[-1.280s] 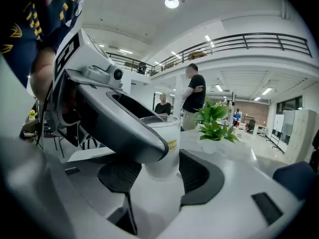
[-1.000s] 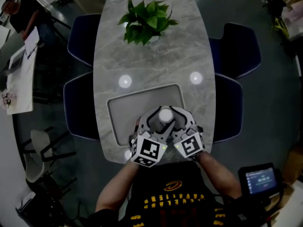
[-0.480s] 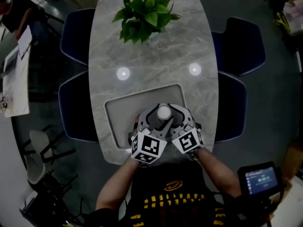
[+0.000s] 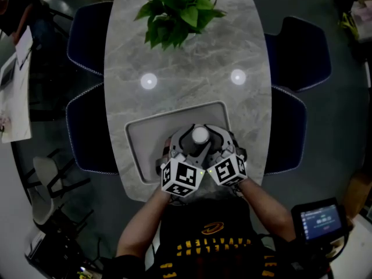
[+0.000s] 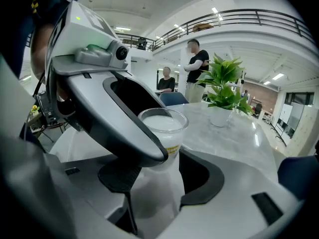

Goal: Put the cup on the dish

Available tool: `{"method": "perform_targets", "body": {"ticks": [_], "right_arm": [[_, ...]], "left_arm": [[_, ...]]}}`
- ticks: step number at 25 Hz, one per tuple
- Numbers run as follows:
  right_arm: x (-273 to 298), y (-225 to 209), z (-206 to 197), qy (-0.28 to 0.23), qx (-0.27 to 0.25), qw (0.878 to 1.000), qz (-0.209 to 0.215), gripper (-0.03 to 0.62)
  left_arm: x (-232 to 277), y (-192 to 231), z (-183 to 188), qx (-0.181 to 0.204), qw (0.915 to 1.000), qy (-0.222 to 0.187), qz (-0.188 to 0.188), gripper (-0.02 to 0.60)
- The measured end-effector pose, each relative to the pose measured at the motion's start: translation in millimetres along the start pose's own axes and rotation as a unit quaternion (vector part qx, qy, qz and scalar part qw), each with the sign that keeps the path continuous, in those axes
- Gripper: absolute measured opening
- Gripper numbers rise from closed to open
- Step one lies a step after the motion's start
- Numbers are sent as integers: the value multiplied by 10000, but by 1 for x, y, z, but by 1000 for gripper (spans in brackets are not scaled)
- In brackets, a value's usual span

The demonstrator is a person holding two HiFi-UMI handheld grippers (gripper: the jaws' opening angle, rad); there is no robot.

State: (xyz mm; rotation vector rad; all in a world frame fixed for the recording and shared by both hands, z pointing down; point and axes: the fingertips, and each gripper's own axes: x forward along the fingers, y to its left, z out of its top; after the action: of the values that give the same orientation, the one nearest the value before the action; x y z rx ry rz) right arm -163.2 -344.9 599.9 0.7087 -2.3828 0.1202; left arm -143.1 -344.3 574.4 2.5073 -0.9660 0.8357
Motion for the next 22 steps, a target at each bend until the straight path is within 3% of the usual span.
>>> {"method": "perform_targets", "body": {"ticks": [8,22], "right_arm": [[12,4,-17,440,-33,9990,56,239],[18,7,-27,725,-11,9973,114,239]], "left_arm": [[11,3,-16,-106,9999,86,-68,267],[17,6,-25,-269,9996,89,-76,267]]}}
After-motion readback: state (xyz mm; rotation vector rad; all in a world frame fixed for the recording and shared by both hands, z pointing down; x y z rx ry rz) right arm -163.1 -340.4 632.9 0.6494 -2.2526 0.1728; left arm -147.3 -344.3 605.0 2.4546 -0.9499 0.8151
